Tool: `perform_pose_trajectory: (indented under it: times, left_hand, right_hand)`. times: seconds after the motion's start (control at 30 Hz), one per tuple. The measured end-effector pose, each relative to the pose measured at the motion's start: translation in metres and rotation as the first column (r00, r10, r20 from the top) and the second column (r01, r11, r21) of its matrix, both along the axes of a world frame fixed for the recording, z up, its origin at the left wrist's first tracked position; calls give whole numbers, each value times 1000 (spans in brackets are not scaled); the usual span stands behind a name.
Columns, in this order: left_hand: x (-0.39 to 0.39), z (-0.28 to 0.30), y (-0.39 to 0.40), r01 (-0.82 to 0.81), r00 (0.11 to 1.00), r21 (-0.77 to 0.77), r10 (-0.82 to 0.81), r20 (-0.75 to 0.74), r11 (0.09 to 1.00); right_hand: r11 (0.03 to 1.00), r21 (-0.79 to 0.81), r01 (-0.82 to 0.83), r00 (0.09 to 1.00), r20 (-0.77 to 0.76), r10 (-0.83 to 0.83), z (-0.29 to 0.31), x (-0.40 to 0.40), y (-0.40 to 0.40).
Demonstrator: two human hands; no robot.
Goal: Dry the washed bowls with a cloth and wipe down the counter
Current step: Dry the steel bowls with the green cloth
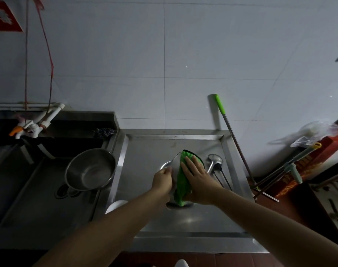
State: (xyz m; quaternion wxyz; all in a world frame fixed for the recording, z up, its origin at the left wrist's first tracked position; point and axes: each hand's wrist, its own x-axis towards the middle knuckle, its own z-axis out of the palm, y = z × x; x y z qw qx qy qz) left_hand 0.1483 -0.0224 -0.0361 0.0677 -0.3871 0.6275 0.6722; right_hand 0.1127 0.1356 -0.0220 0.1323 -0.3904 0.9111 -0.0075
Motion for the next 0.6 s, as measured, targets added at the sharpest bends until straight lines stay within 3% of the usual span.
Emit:
perform_pose_trajectory:
  times: [0.07, 0.23, 0.47, 0.6]
  left_hand:
    - [-3, 1, -1, -40, 999, 31, 40, 21, 999]
    - [-7, 3, -4, -256, 966, 282, 240, 90, 924]
    - [-10, 3, -10, -296, 955, 308, 277, 107, 904]
    - [-9, 10, -12, -372, 928, 403, 338, 156, 836]
  right_hand:
    - [1000, 15, -23, 997, -73, 24, -4, 9, -4]
    - [995, -56, -77, 969, -240, 62, -23, 25, -12]
    - [996, -60, -66, 975, -215, 51, -23, 17, -17]
    - [996, -62, -61, 964, -261, 43, -26, 20, -22]
